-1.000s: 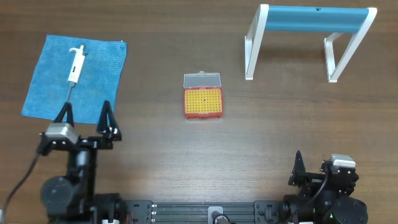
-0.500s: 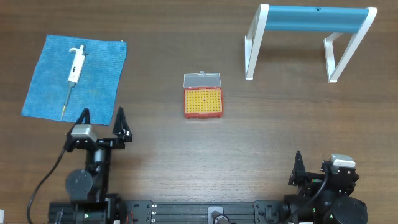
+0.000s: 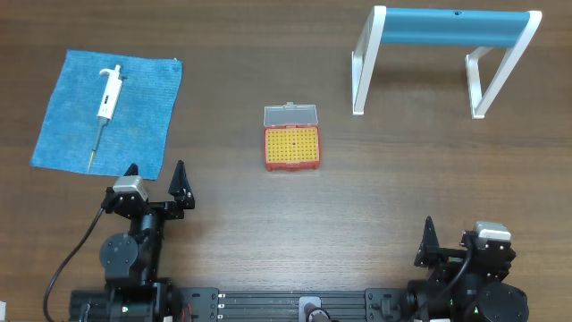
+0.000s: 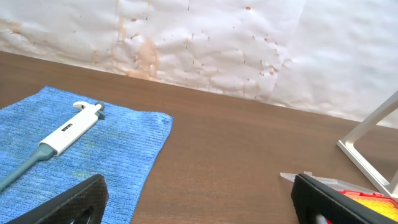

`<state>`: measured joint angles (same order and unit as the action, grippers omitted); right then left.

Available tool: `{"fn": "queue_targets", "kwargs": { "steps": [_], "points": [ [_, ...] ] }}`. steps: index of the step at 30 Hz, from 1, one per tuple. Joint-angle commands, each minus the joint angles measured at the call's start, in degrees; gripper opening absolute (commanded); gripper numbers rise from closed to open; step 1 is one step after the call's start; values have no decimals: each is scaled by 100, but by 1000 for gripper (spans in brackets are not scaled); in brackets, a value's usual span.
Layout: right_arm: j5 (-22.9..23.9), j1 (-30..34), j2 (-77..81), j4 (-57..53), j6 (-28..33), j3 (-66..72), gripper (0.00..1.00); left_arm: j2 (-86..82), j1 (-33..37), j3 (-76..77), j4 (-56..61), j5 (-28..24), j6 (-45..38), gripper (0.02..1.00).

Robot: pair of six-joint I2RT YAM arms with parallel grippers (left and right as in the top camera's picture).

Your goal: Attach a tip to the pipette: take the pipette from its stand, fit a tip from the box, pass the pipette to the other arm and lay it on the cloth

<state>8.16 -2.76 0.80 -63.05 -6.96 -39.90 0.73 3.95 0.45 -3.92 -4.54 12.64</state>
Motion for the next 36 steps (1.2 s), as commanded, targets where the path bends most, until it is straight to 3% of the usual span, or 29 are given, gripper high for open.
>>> {"fn": "queue_targets", "kwargs": {
  "steps": [1,11,12,16,19,24,27,31,36],
  "points": [
    [-31,-44,13,11,20,9,919,-52,-22,-13,-35,-22,-96,954],
    [-28,-44,13,11,20,9,919,-52,-22,-13,-37,-22,-96,956],
    [-28,-44,13,11,20,9,976,-52,-22,-13,-37,-22,-94,954],
    [-131,-44,13,127,17,35,976,-52,-22,-13,-37,-22,-96,954],
    [-503,-44,13,1394,20,420,974,-52,-22,-13,-37,-22,-96,956],
    [-481,-39,13,4763,20,2352,976,-52,-22,-13,-37,-22,-96,954],
    [-1121,-39,13,6701,20,3729,976,-52,-22,-13,-37,-22,-94,954],
    [-1259,-42,15,6448,26,3932,976,-52,-22,-13,-37,-24,-94,954],
    [-761,-33,24,5882,214,3963,976,-52,-22,-13,-37,-22,-96,954]
  ]
}}
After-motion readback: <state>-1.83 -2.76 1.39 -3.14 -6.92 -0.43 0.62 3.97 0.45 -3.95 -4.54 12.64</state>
